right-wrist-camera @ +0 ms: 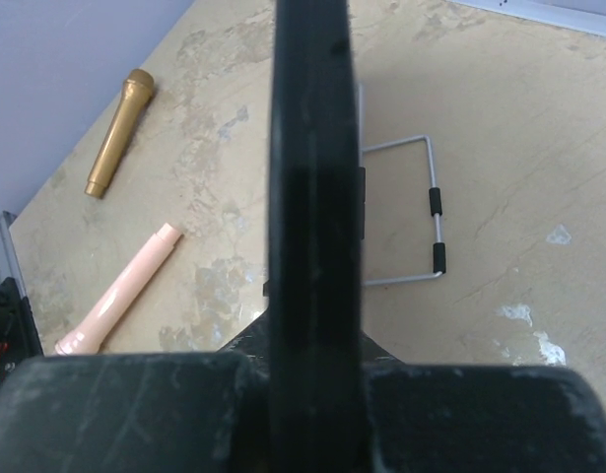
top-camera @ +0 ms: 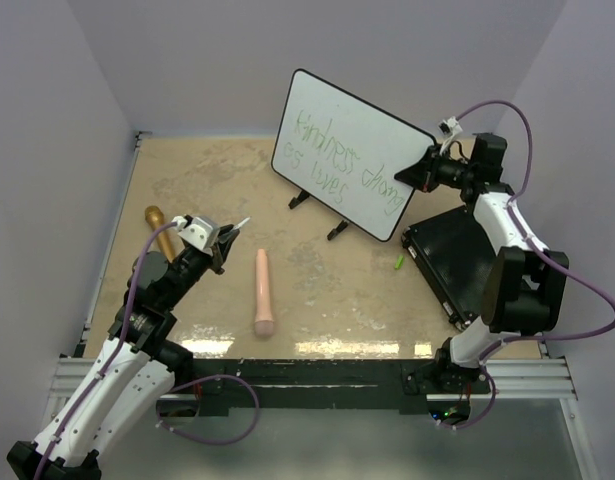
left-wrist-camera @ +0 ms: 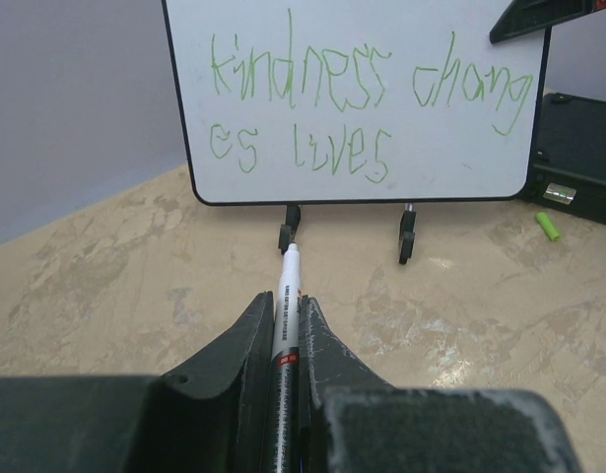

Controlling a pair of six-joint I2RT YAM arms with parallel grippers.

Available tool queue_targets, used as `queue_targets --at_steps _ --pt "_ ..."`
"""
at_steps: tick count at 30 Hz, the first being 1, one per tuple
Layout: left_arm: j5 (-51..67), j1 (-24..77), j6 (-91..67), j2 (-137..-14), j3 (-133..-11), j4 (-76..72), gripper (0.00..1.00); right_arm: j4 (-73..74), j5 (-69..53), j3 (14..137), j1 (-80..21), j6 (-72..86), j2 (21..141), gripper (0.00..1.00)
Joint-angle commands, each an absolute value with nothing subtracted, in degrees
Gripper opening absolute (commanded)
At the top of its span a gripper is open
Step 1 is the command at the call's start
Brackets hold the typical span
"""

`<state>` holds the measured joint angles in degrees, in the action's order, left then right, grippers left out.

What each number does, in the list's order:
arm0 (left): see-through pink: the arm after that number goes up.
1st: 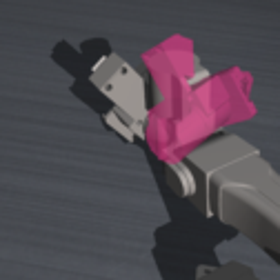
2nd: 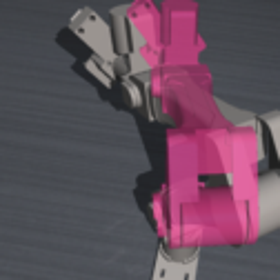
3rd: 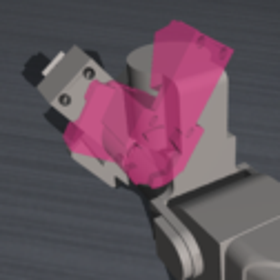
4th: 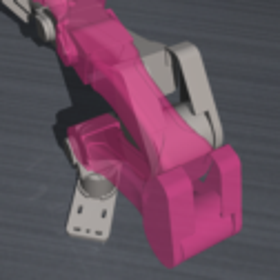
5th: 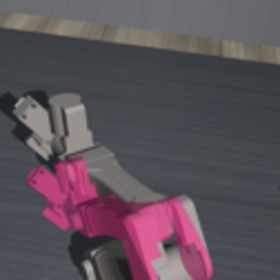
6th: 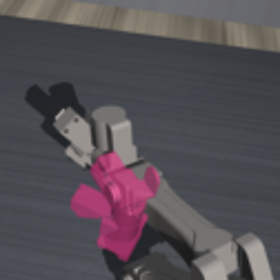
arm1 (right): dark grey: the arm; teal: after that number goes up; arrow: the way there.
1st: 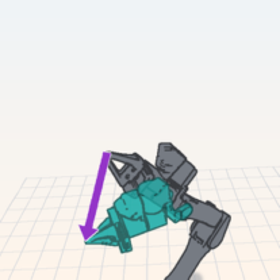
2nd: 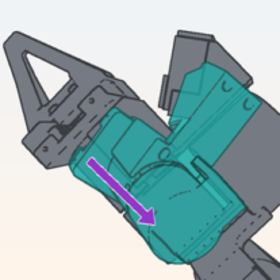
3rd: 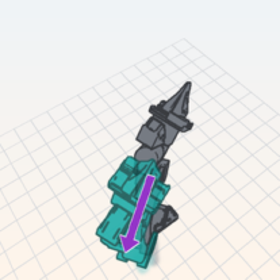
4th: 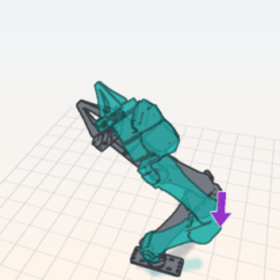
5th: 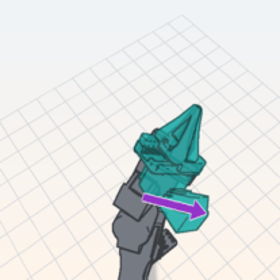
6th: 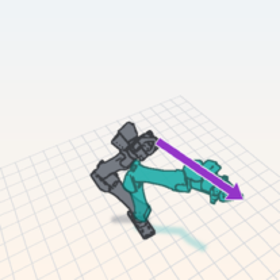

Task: Write a sentence on the whiteboard
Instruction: Put down the whiteboard on the whiteboard stand.

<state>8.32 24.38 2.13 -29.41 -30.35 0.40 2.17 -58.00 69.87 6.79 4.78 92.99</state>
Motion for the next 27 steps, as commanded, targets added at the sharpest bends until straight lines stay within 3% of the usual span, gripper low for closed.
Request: queue_targets --at_steps 1,13,27 --pt "8.7 23.91 1.32 -29.35 -30.41 -0.7 0.0 -0.7 -59.85 68.29 6.68 1.58 90.7 0.0" --pt "8.88 23.91 1.23 -29.71 -30.41 -0.79 0.0 -9.82 -68.36 63.73 10.37 13.43 95.53 0.0" --pt "8.96 23.91 1.32 -30.06 -30.5 -0.79 0.0 -5.27 -73.64 63.89 10.81 8.7 99.05 0.03"
